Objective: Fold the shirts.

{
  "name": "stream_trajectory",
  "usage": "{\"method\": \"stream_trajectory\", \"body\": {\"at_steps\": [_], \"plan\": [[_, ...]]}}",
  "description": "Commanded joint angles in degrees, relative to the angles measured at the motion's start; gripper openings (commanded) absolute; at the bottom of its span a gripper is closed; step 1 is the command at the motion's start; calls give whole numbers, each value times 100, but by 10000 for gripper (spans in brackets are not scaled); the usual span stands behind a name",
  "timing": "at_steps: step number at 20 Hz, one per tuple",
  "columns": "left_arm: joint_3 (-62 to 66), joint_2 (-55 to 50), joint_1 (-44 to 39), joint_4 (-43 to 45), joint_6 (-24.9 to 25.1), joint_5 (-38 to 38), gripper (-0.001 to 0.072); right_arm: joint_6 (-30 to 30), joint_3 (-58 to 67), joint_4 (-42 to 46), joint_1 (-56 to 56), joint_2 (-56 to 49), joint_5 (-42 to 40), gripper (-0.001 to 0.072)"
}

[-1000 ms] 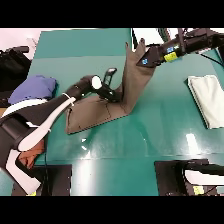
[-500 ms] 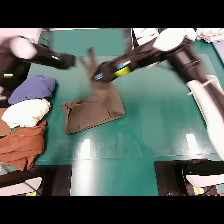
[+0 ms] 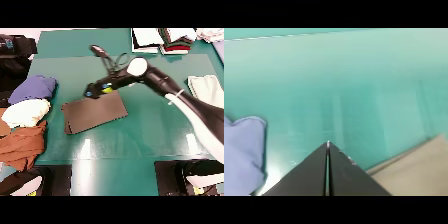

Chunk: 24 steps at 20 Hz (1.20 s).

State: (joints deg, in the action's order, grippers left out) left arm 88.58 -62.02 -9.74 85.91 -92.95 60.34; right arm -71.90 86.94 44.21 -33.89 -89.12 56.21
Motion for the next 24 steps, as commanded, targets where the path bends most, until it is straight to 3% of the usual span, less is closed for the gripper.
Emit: {"method": "stream_trajectory", "body": {"at_steps": [1, 2, 7, 14, 15, 16, 18, 20, 24], "plan": [[-44, -13, -404, 28, 0, -42, 27, -328, -1054, 1012, 1178, 420, 361, 534], [-50, -59, -560, 28, 0, -70, 27, -332, -1237, 887, 1598, 365, 566, 624], [-66, -361, -1143, 33, 48, -181, 27, -326, -1392, 50, 2455, -557, 1005, 620], [-66, -494, -1204, 7, 44, -175, 27, -302, -299, -739, 1344, -2000, 1023, 548], [-66, -494, -1204, 7, 42, -175, 27, -234, -162, -994, 1169, -2197, 999, 521], [-66, -494, -1204, 4, 42, -177, 27, -94, -50, -1172, 1029, -2343, 984, 396], [-66, -494, -1204, -24, 37, -179, 27, 55, 208, -1139, 826, -2514, 979, 80], [-66, -494, -1207, -223, 42, -210, 26, 144, 439, -1102, 817, -2500, 968, 15], [-66, -494, -1753, -175, 44, -468, 26, 52, 754, -518, 1620, -1928, 868, 15]]}}
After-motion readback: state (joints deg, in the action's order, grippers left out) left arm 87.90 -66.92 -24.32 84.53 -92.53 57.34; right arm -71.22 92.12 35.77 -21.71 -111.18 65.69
